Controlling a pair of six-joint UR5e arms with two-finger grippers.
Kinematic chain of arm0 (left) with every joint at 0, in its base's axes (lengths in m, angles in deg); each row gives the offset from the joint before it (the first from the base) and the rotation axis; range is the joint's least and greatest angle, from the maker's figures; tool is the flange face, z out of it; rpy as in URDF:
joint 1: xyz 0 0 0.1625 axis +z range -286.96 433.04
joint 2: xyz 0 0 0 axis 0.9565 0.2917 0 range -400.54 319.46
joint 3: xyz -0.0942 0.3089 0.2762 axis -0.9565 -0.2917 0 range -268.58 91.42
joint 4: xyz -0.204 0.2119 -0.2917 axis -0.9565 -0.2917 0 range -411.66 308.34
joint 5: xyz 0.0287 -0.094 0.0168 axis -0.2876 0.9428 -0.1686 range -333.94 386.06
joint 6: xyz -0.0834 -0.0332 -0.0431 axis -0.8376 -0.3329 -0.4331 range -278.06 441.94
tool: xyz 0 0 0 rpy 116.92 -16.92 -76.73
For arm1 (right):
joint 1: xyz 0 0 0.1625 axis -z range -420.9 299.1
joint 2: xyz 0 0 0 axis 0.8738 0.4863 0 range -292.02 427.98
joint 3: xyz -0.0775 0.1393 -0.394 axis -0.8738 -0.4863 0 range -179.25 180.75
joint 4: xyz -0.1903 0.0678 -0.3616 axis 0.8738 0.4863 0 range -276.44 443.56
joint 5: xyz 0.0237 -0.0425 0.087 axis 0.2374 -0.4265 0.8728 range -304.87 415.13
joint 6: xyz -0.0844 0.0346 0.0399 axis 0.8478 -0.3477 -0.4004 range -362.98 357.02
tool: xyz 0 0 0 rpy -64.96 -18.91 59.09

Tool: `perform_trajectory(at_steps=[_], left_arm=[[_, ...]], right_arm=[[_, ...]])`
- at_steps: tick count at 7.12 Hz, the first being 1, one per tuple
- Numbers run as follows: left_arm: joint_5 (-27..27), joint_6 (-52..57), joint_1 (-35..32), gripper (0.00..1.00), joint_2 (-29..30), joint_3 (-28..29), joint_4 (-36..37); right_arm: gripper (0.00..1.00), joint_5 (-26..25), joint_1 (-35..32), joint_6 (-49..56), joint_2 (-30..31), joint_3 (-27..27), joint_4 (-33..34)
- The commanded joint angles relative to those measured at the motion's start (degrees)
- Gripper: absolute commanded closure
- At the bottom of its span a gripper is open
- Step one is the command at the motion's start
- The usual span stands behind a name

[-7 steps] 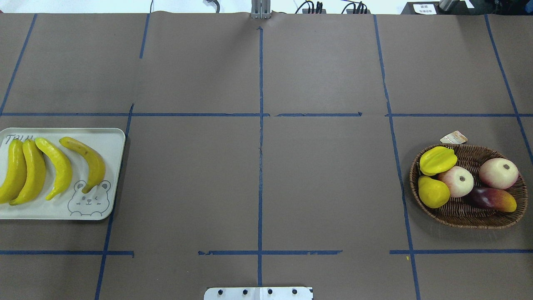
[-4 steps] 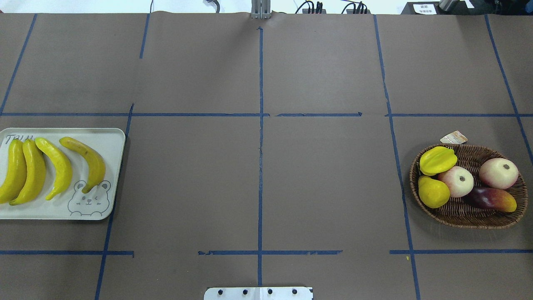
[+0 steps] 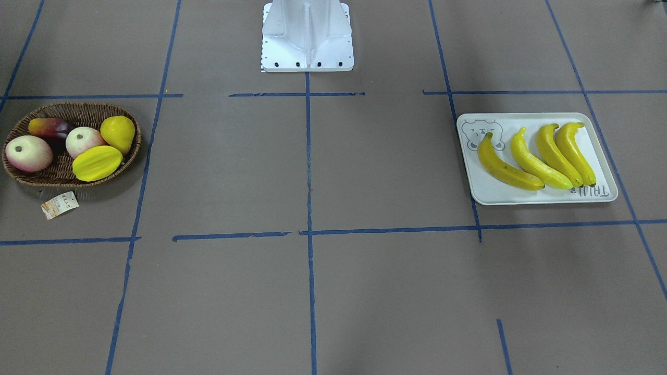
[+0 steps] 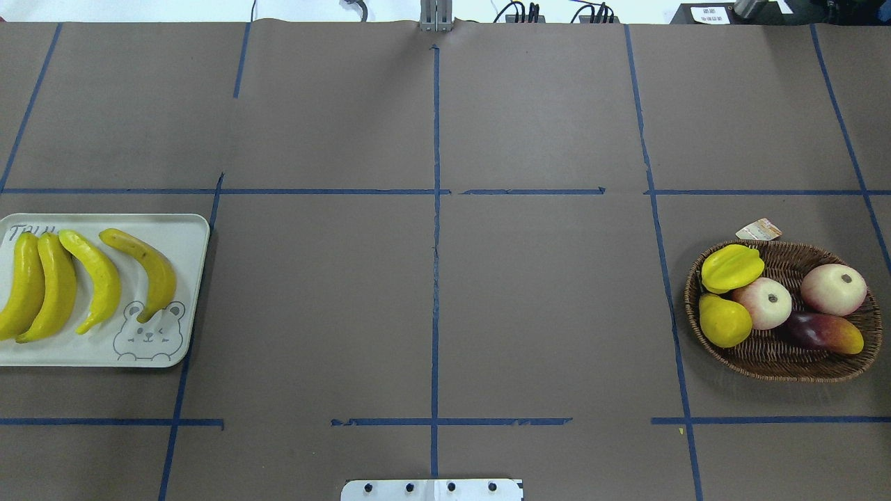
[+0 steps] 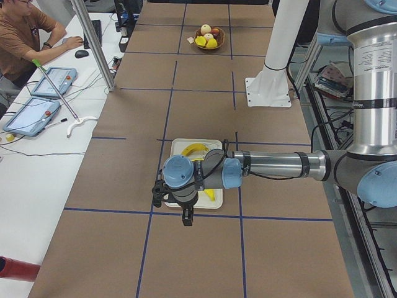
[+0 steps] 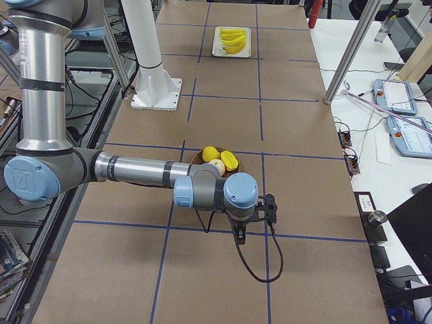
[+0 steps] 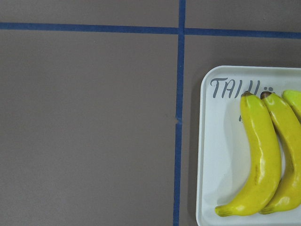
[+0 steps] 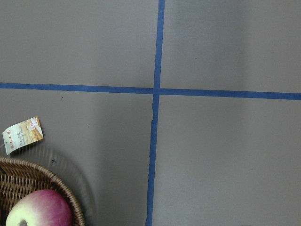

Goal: Transfer all bananas from basket to plate

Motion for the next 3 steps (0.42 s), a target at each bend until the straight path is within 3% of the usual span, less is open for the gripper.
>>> perform_trajectory(at_steps=[1, 3], left_arm=[[-0.01, -0.11, 0.00, 0.00, 0.29, 0.26, 0.00], [-0.01, -0.03, 0.00, 0.00, 0.38, 0.61, 0.00]], right_arm=[[0.00, -0.07, 0.06, 0.00, -0.04, 0.07, -0.06], [0.00, 0.01, -0.03, 0.00, -0.04, 0.07, -0.32]])
